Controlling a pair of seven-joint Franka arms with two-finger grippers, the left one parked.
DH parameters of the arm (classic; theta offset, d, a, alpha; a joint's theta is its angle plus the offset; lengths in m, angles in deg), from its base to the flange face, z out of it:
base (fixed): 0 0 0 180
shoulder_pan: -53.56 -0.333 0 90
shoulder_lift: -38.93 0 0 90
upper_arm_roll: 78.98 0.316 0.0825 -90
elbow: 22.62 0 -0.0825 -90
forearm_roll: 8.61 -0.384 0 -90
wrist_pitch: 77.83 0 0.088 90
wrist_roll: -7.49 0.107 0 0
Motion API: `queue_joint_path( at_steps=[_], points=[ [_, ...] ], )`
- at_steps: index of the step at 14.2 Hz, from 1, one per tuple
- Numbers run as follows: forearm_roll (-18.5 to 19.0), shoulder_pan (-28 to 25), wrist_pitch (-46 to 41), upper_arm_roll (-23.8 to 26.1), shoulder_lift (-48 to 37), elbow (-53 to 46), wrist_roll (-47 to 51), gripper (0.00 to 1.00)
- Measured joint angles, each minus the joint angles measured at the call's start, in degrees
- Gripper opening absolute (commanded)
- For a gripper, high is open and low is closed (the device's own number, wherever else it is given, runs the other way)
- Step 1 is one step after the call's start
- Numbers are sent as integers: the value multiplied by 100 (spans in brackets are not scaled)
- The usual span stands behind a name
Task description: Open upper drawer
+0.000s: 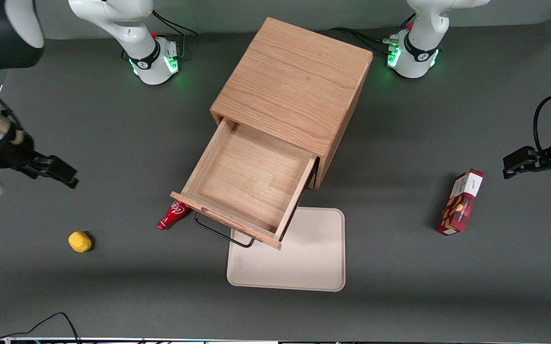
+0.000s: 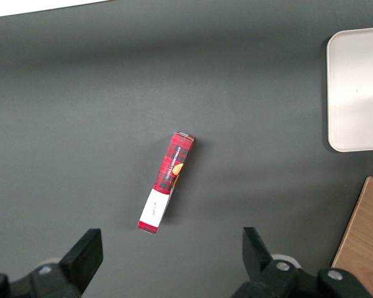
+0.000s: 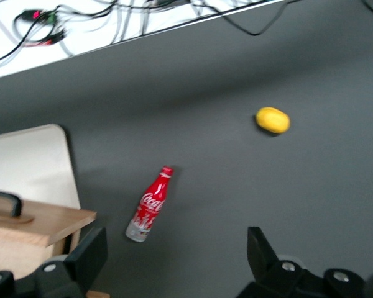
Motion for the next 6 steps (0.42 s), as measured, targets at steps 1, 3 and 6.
queue_joint_path(
  at_steps=[1,3,6],
  points=[
    [-97,-3,0,-132,-55,44,-138,100],
    [-337,-10,0,-367,-128,147,-581,100],
    [-505,6,2,-566,-180,250,-884,100]
  ],
)
